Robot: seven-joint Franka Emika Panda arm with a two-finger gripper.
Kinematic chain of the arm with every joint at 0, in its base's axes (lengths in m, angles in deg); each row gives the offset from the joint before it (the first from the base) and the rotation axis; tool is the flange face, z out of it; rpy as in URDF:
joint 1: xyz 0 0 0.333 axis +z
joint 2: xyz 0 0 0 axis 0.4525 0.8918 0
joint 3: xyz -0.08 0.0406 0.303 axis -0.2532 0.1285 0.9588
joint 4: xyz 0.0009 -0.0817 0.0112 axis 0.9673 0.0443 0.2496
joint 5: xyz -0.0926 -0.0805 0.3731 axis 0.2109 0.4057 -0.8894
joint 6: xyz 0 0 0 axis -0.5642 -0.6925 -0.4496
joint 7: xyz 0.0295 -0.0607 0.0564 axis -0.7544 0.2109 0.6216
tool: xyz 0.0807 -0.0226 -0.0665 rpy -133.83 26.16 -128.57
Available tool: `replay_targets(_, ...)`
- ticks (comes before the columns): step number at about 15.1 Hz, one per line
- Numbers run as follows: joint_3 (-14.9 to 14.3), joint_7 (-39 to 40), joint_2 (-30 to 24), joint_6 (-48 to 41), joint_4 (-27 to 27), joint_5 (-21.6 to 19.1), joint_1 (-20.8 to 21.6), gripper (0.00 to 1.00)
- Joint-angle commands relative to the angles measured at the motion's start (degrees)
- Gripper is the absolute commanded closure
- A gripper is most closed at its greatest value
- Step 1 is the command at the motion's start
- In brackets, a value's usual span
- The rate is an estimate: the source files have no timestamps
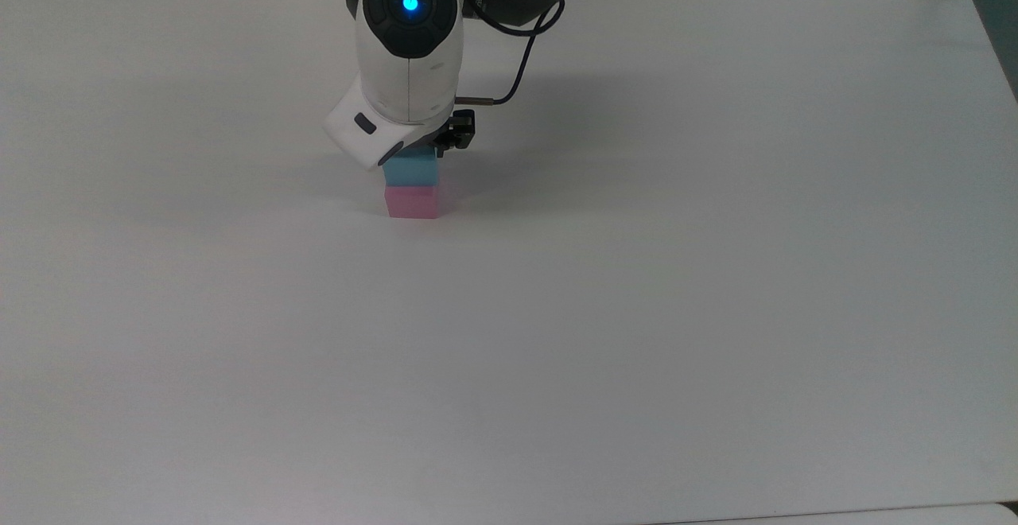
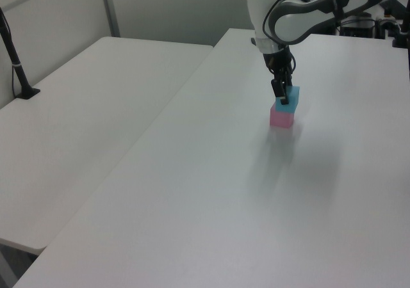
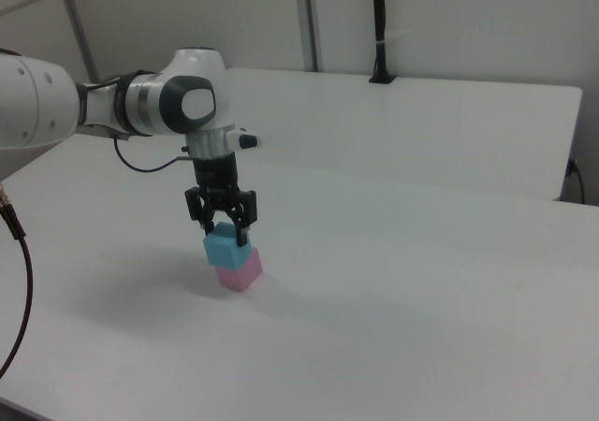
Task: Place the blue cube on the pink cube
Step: 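Open the gripper and raise it away from the stacked cubes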
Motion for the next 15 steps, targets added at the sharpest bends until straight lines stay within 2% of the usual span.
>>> replay_targets(1,-0.5,-1.3,0.2,0.4,-0.9,-0.9,0.5,0.12)
replay_targets(3,-0.6,-1.3,-0.4,-0.1,-0.9,-0.8,0.5,0.01)
replay_targets(4,-0.6,-1.3,-1.4,-0.2,-0.9,-0.8,0.5,0.0)
replay_targets(10,-0.4,-1.6,-13.4,-1.0,0.7,-0.8,0.6,0.0)
replay_targets(12,-0.2,-1.3,-18.0,-4.5,2.1,-0.8,0.1,0.0)
replay_targets(15,1.7,-1.4,-23.6,-7.0,3.4,-0.8,-0.8,0.0)
